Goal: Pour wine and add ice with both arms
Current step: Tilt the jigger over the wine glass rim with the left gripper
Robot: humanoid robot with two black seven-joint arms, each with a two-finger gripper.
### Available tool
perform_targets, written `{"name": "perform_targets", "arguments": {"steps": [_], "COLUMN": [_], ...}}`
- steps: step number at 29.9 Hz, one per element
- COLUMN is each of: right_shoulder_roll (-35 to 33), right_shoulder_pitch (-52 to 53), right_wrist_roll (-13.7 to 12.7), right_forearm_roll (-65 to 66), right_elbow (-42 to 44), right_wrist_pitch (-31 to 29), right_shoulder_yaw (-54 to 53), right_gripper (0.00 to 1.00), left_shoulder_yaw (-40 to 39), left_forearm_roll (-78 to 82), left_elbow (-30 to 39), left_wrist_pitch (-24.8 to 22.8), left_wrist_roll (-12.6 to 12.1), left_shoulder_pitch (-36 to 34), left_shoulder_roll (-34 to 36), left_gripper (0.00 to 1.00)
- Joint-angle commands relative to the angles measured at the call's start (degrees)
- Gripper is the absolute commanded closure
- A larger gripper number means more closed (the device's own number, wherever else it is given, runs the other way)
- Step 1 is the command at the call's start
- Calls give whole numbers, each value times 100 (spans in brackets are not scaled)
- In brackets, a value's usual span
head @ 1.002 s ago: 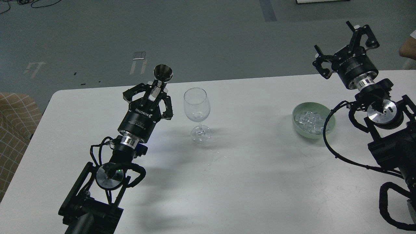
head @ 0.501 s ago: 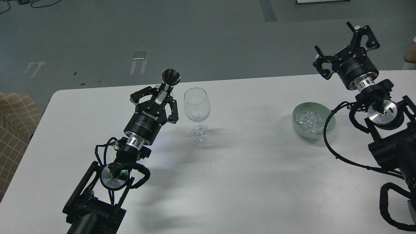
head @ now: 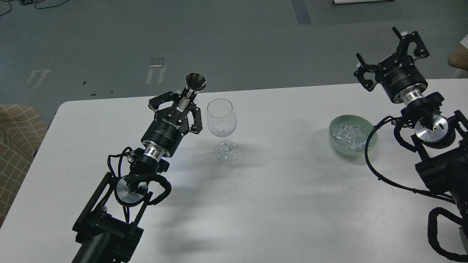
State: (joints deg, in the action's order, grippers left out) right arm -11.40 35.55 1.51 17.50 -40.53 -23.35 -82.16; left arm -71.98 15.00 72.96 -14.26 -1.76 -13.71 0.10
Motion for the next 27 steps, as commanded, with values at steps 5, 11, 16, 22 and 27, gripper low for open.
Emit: {"name": "perform_targets", "arguments": {"steps": [5, 11, 16, 22, 27], "right_shoulder_roll": [-2, -2, -2, -2, -2], "right_shoulder_pitch": [4, 22, 4, 66, 48], "right_wrist_roll": [-10, -10, -10, -19, -19], "right_forearm_roll": [-1, -1, -1, -1, -1], "right_elbow": [2, 2, -16, -16, -7], "right_wrist_pitch": [-21, -30, -30, -38, -47], "right_shoulder_yaw": [-46, -46, -46, -46, -46], "right_gripper": [0, 0, 0, 0, 0], "left_shoulder_yaw": [0, 8, 201, 228, 334], "left_forearm_roll": [486, 521, 819, 969, 1145], "left_elbow": [16, 200, 236, 192, 183], "left_wrist_pitch": [2, 2, 20, 46, 231], "left_wrist_roll": [-17, -131, -158, -158, -193], "left_shoulder_pitch": [-9, 8, -53, -158, -185], "left_shoulder_roll": [25, 157, 245, 306, 385], "left_gripper": [100, 100, 100, 100, 100]}}
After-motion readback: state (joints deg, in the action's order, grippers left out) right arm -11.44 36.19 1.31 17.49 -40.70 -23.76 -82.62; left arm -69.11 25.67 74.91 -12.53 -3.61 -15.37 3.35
